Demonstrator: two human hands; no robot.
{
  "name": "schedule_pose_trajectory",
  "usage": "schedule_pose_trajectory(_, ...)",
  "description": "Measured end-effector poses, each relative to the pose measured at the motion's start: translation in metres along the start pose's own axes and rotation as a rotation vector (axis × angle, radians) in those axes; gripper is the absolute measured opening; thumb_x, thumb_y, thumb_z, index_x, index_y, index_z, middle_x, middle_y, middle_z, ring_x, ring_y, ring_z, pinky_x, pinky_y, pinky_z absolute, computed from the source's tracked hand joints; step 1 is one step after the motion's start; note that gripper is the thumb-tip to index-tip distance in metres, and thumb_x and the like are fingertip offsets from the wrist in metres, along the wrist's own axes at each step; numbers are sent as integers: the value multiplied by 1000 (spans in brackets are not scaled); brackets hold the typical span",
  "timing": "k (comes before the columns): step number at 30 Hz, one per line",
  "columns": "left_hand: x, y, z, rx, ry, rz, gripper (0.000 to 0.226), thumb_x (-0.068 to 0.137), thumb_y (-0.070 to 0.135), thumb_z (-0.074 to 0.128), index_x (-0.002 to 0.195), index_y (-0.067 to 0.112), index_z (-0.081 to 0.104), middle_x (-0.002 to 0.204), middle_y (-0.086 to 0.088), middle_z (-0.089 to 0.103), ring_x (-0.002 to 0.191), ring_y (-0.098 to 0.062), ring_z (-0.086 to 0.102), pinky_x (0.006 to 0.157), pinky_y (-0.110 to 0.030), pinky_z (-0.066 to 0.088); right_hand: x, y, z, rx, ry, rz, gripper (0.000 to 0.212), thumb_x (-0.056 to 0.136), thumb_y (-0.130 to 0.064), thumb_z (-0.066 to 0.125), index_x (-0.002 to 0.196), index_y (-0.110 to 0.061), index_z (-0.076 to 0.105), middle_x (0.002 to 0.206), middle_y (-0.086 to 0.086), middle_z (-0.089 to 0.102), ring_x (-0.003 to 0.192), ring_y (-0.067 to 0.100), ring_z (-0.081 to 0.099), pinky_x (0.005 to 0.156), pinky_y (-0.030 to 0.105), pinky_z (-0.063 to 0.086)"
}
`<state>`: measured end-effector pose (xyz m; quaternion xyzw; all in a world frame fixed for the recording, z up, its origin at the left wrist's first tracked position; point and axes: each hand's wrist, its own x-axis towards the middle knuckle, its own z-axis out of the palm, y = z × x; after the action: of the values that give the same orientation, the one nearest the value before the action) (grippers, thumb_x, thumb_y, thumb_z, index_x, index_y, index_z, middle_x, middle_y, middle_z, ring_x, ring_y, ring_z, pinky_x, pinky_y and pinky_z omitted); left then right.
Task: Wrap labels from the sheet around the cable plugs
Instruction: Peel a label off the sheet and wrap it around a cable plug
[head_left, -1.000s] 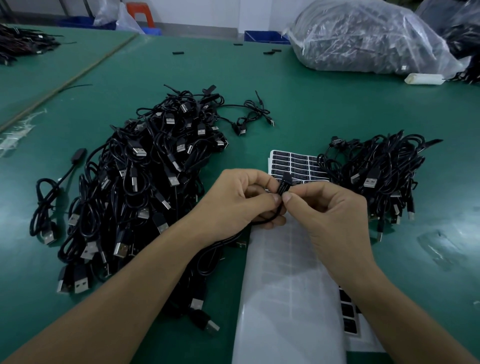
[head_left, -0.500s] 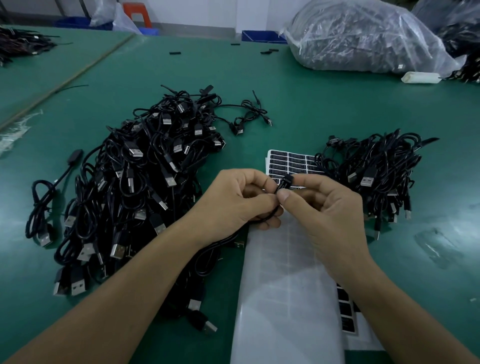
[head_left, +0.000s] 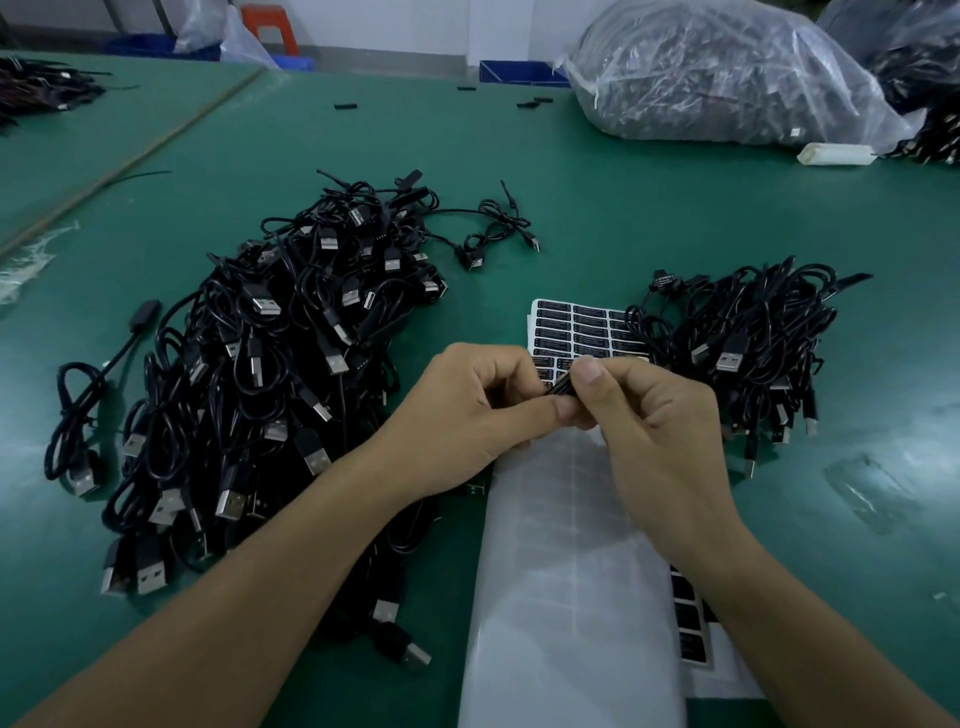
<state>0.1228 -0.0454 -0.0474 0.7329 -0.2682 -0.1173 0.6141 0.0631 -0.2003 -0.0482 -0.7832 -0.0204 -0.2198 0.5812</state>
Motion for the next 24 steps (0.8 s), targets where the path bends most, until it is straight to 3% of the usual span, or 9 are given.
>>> schedule_pose_trajectory(3,1,7,-1,63,17,79,15,87,19,76,78,10,69,64,-17,57,56,-10,44,55,-20,37,-2,-2,-2,-98,57,-41,34,104,-36,48,84,-20,71,69,2,67,59,19,58,54,28,48)
schedule_pose_trajectory(6,3,20,-5,64,91,152,5,91,13,73,93,17,72,62,-10,59,51,-6,44,52,-16,36,-5,-8,-2,-164,56,-53,33,94,-54,46,109,-35,68,78,-16,67,66,5,58,62,18,43)
schedule_pose_trajectory(7,4,24,-7,32,122,171,5,91,13,72,93,17,71,63,-6,63,51,-7,50,52,-18,39,-6,-10,-2,-225,36,-59,42,89,-59,49,116,-34,68,80,-18,66,72,4,58,67,21,43)
schedule_pose_trajectory(9,4,33,-7,-38,168,190,4,92,15,71,91,17,68,69,-3,71,62,-18,64,60,-28,52,-9,-12,0,-386,-45,-113,52,79,-66,56,114,-30,70,85,-20,65,83,5,57,73,28,45)
schedule_pose_trajectory(11,3,40,-7,-115,211,196,7,91,18,71,88,18,64,69,2,72,70,-17,69,67,-25,55,-12,-14,4,-471,-161,-171,51,76,-68,62,107,-28,72,91,-21,64,88,4,55,76,19,42)
schedule_pose_trajectory(16,2,48,-8,-274,312,138,15,98,11,61,85,16,55,68,2,71,66,-11,67,60,-22,53,-15,-14,9,-244,-331,-139,27,78,-40,79,103,-37,69,83,-16,67,80,8,63,67,7,39)
schedule_pose_trajectory(18,3,49,-11,-326,359,115,17,99,15,61,84,16,53,72,0,73,65,-12,69,55,-22,52,-15,-16,10,-136,-300,-86,28,79,-31,75,99,-46,63,78,-14,69,71,9,65,61,12,44)
schedule_pose_trajectory(21,3,48,-17,-414,449,80,21,101,26,58,83,18,50,76,-1,75,64,-14,71,50,-21,50,-15,-20,8,-14,-245,-10,36,84,-22,62,105,-51,64,74,0,70,59,17,62,56,31,52)
schedule_pose_trajectory(24,6,46,-23,-465,560,2,32,105,39,47,86,16,56,81,-4,77,69,-18,74,50,-23,52,-10,-24,-1,7,-168,20,41,93,-15,57,118,-48,63,73,-5,73,57,6,64,51,15,46)
